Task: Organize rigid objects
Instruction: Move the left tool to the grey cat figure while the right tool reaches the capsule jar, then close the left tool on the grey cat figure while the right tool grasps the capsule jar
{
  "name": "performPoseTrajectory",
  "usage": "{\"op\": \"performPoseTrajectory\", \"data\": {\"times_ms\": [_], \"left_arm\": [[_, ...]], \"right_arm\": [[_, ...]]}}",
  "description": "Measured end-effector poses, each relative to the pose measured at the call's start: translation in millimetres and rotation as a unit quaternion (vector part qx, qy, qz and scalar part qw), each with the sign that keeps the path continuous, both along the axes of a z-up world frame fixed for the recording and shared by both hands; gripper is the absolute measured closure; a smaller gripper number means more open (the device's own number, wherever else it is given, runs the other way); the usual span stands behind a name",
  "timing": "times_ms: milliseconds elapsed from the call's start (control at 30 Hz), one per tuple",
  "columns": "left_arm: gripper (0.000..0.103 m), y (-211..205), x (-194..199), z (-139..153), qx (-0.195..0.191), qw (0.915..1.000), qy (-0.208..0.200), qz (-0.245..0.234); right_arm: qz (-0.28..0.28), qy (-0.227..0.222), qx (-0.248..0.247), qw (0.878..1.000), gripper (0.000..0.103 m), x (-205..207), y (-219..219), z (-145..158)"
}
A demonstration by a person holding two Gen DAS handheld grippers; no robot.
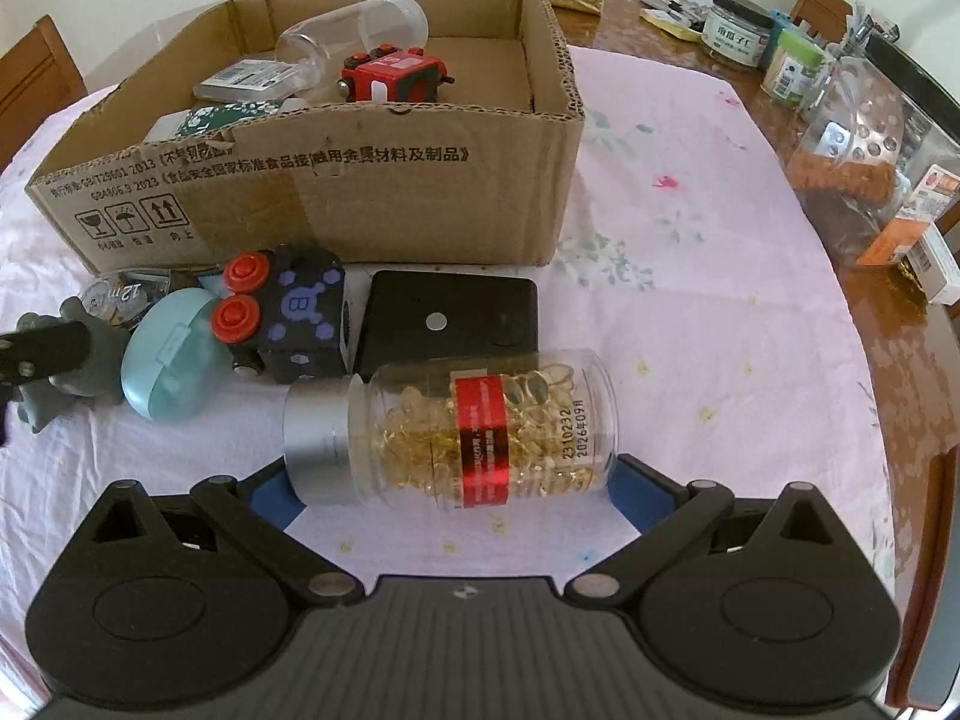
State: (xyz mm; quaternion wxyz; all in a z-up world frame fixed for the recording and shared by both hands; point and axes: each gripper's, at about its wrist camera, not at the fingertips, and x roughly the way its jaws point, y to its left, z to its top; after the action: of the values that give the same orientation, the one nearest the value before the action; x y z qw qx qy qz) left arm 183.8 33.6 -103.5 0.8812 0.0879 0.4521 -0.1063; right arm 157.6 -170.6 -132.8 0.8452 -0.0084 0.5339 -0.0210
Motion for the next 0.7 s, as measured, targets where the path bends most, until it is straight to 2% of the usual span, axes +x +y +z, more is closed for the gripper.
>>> {"op": "performPoseTrajectory", "data": {"times_ms": [300, 600, 700], "left_arm": [[0.0, 17, -18, -4, -0.02, 0.9995, 0.021, -0.012], [0.001, 5, -18, -24, 0.002, 0.9996, 0.016, -0.021], [0.0, 8, -17, -29, -0.017, 0.9997, 0.015, -0.013]], "right_arm": [[0.016, 0.001, 0.001, 1.0, 0.0, 0, -2, 0], [0.024, -0.014, 0.001, 1.0, 0.0, -5, -2, -1], [0.028, -0.019, 0.001, 0.999, 0.0, -7, -2, -1]]}}
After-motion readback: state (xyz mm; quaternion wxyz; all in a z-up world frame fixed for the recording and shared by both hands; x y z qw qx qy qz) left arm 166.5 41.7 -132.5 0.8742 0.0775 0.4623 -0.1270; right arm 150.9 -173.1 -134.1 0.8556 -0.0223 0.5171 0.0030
